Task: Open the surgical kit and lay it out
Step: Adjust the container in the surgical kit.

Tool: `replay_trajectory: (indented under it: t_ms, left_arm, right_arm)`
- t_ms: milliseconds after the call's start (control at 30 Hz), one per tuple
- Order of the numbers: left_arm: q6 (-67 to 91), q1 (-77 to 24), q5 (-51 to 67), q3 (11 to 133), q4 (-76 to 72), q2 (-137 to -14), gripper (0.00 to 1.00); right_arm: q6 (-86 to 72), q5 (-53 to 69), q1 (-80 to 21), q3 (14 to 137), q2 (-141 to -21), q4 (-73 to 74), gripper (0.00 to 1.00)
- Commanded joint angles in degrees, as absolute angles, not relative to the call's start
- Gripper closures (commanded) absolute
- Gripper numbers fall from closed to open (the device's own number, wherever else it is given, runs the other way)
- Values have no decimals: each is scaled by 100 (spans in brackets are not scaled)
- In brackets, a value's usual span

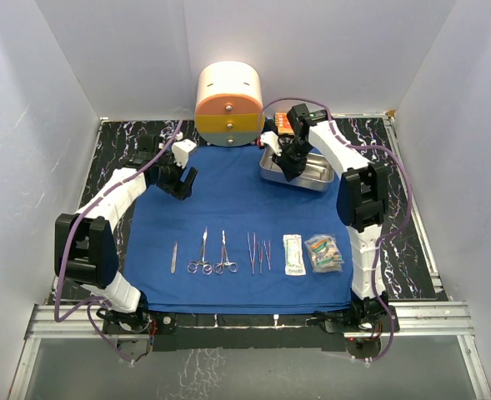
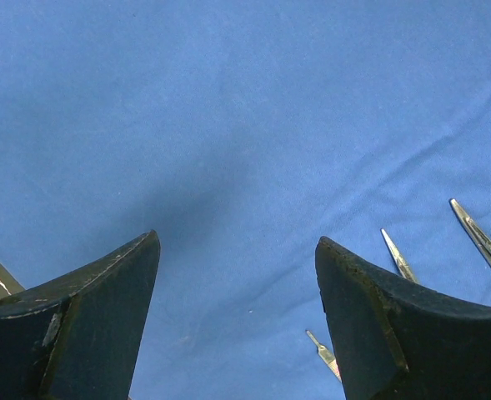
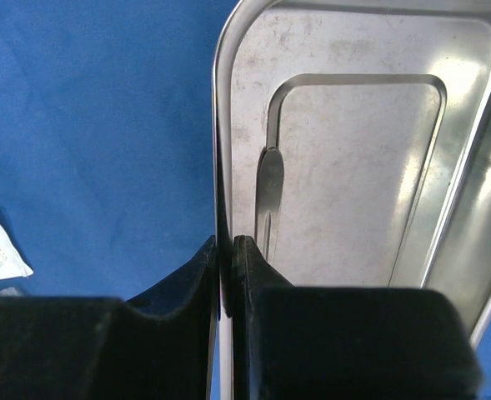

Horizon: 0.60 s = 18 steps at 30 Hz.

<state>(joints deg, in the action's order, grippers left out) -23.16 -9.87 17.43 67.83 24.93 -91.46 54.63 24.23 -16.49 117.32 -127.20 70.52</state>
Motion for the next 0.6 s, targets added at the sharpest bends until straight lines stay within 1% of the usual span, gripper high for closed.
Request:
replay_trajectory:
  t_ms: [0, 267, 400, 467, 567]
  left_arm:
    - [-2273, -924, 1939, 6894, 2598, -8962, 25]
    - [-2225, -896, 2037, 6881, 2574, -8966, 25]
    - [-2232, -872, 2030, 6833, 2561, -8912, 25]
    - [-2224, -854, 2045, 6804, 2550, -8906, 25]
    - [-2199, -832, 2088, 6785, 2523, -8895, 24]
  right_arm:
    - [5688, 2378, -1886, 11670, -12165, 7170, 100]
    - [5550, 2308, -1974, 11480, -12035, 7119, 100]
    - [5583, 2697, -1986, 11639, -11976, 7290, 100]
    - [5493, 2532, -2033, 11580, -11920, 7215, 100]
    - [5505, 2604, -2088, 11490, -11875, 7202, 100]
